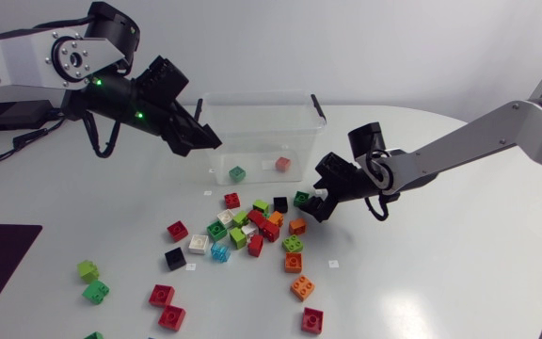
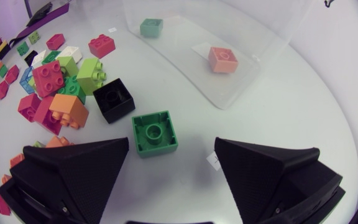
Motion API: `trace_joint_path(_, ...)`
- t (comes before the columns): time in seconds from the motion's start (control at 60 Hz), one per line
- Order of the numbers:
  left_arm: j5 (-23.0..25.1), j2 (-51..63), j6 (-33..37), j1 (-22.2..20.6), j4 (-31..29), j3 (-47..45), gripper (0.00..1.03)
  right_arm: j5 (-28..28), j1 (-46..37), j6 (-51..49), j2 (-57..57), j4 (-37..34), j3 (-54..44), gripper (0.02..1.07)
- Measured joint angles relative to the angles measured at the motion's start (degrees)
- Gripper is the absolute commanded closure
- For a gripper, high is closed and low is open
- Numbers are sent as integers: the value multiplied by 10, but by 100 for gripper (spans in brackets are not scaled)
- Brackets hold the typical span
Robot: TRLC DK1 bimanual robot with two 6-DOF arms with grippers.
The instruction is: Place the duplo bricks in the container
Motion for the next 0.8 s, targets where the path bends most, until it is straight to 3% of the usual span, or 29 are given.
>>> trace_joint_path(0.15,2,8,-53,-7,42,23,87,-3,11,-2,16,9,4,17)
trace_joint_path(0.217,2,17,-72,-8,58,40,87,-3,16,-2,19,15,6,27)
trace_joint_path(0.4,-14,45,-115,-8,92,67,87,-4,20,-2,23,22,7,75)
trace_joint_path(0.683,-40,93,-157,-8,129,85,85,-1,13,-2,5,21,-12,80)
trace_joint_path(0.767,-59,103,-171,-10,144,91,68,2,8,-2,-22,13,-33,80)
trace_joint_path(0.8,-67,106,-179,-10,155,92,56,5,7,-2,-40,3,-41,80)
